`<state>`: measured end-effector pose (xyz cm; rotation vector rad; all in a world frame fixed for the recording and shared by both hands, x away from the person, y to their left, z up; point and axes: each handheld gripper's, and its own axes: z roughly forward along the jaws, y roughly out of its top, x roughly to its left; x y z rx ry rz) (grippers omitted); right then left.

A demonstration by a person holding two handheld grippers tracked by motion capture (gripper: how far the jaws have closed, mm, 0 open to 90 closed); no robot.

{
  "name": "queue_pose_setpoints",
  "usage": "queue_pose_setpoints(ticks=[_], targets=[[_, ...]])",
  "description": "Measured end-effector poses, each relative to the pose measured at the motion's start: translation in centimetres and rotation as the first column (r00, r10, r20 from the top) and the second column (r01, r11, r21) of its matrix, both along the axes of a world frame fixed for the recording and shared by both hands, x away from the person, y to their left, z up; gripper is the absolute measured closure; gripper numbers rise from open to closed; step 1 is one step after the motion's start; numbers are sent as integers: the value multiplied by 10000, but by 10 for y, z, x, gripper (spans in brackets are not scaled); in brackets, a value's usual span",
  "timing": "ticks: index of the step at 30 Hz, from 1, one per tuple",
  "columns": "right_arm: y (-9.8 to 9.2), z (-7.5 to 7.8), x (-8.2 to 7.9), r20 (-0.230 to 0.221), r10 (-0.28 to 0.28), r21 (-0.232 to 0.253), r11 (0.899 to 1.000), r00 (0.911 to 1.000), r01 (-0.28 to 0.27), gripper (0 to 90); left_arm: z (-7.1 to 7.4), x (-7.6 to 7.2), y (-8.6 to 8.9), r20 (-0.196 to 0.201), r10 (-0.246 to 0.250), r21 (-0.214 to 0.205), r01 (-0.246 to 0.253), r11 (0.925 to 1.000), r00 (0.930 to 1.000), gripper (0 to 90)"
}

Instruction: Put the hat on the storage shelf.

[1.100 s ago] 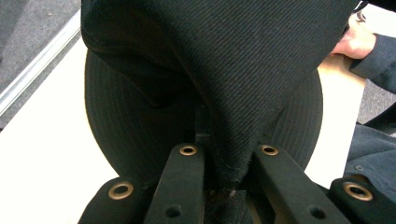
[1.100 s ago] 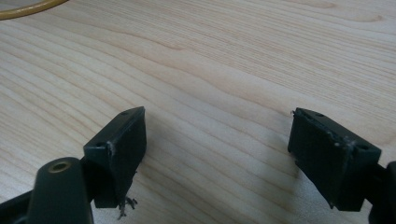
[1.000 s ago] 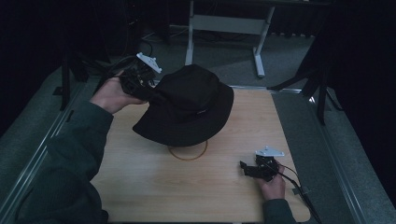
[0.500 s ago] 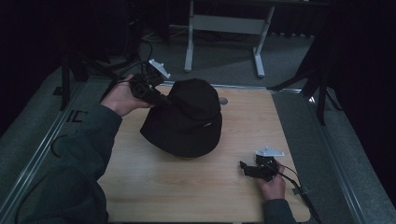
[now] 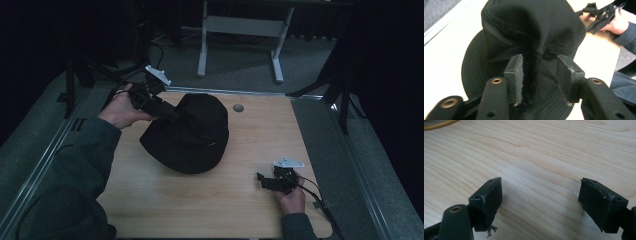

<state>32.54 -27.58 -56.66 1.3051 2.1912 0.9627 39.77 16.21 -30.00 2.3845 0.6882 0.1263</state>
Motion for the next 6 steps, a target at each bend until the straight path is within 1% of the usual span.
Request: queue_pose_setpoints(ticks=[1, 2, 3, 5, 6], targets=[[0, 0, 0, 0, 0, 0, 10000, 10000, 0, 191, 0, 0, 0, 0, 0, 0, 0, 10000, 10000, 538], [0, 0, 0, 5, 2, -2, 10000, 10000, -2, 191, 3, -2, 4, 104, 86, -95, -85, 9999, 9999, 522], [0, 0, 0, 7, 5, -4, 10000, 10000, -5, 191, 4, -3, 6, 125, 81, -167, -79, 9998, 9999, 513], [0, 0, 0, 4, 2, -2, 10000, 10000, -2, 192, 6, -5, 10, 205, 106, -294, -100, 9995, 9997, 501], [0, 0, 0, 3, 0, 0, 10000, 10000, 0, 191, 6, -5, 10, 205, 106, -294, -100, 9995, 9997, 497]])
